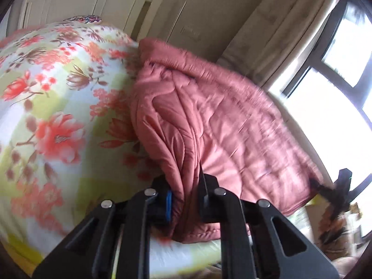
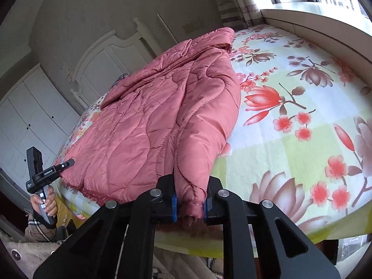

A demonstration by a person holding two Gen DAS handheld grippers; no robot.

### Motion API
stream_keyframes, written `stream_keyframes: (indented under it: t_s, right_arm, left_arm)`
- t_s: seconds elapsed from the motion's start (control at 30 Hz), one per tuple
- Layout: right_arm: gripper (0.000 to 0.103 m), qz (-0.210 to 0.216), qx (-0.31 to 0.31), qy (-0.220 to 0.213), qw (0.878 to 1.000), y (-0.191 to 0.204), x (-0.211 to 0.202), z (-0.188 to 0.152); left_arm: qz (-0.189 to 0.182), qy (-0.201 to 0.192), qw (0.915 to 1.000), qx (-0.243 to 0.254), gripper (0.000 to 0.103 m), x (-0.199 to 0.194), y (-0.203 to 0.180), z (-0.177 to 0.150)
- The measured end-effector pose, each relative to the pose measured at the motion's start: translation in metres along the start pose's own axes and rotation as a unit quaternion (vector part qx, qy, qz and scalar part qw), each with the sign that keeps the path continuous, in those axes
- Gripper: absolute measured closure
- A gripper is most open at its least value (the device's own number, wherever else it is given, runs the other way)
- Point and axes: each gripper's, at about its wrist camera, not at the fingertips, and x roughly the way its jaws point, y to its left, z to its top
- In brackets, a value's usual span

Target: Fold large clothes

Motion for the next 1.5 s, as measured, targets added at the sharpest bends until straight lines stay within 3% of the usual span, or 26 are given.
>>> stream_keyframes:
  t_s: [0.17, 0.3, 0.47, 0.63, 0.8, 0.87, 0.97, 1.03, 1.17, 1.27, 1.33, 1.37, 1.4, 1.5]
  right_arm:
    - [0.087, 0.065, -0.058, -0.035, 0.996, 0.03, -0.078, -0.013]
    - [0.087, 0.086, -0.08, -0.094, 0.989, 0.058, -0.148, -0.022]
    - [0.087, 0.095, -0.122, -0.174, 0.973, 0.099, -0.196, 0.002]
    - [0.087, 0.054, -0.121, -0.178, 0.975, 0.109, -0.159, 0.084]
    - [0.086, 0.016, -0.078, -0.142, 0.987, 0.088, -0.077, 0.154]
    - [0.086, -0.007, -0.047, -0.124, 0.991, 0.07, -0.038, 0.171]
    - [0.086, -0.035, -0.005, -0.085, 0.996, 0.043, 0.014, 0.176]
    - [0.086, -0.047, 0.041, -0.057, 0.996, 0.014, 0.049, 0.174]
    - [0.076, -0.037, 0.125, -0.023, 0.991, -0.038, 0.098, 0.155]
    - [0.068, 0.028, 0.176, -0.04, 0.983, -0.059, 0.1, 0.145]
    - [0.051, 0.052, 0.182, -0.055, 0.98, -0.061, 0.093, 0.142]
    - [0.028, 0.056, 0.178, -0.064, 0.98, -0.06, 0.09, 0.142]
    - [0.017, 0.057, 0.17, -0.078, 0.981, -0.057, 0.084, 0.141]
    - [0.017, 0.048, 0.159, -0.084, 0.983, -0.052, 0.078, 0.139]
  left_arm:
    - [-0.092, -0.052, 0.9942, -0.018, 0.088, -0.085, -0.004, -0.024]
    - [-0.164, -0.111, 0.9791, -0.045, 0.088, -0.149, -0.005, -0.036]
    - [-0.187, -0.16, 0.9691, -0.015, 0.087, -0.181, -0.022, -0.009]
    - [-0.138, -0.155, 0.9782, -0.015, 0.085, -0.14, -0.021, 0.061]
    - [-0.1, -0.093, 0.9841, -0.113, 0.078, -0.039, 0.033, 0.138]
    - [-0.073, -0.064, 0.9862, -0.134, 0.077, 0.002, 0.053, 0.155]
    - [-0.021, -0.014, 0.9879, -0.153, 0.072, 0.064, 0.071, 0.155]
    - [0.008, 0.017, 0.9851, -0.171, 0.062, 0.097, 0.087, 0.144]
    - [-0.014, 0.007, 0.98, -0.199, 0.056, 0.12, 0.114, 0.125]
    - [-0.046, -0.01, 0.9762, -0.211, 0.049, 0.12, 0.126, 0.121]
    - [-0.069, -0.024, 0.9745, -0.212, 0.04, 0.115, 0.127, 0.117]
    - [-0.083, -0.035, 0.9732, -0.212, 0.038, 0.111, 0.129, 0.115]
    - [-0.097, -0.046, 0.9714, -0.212, 0.032, 0.108, 0.129, 0.112]
    - [-0.103, -0.073, 0.9689, -0.213, 0.012, 0.093, 0.12, 0.113]
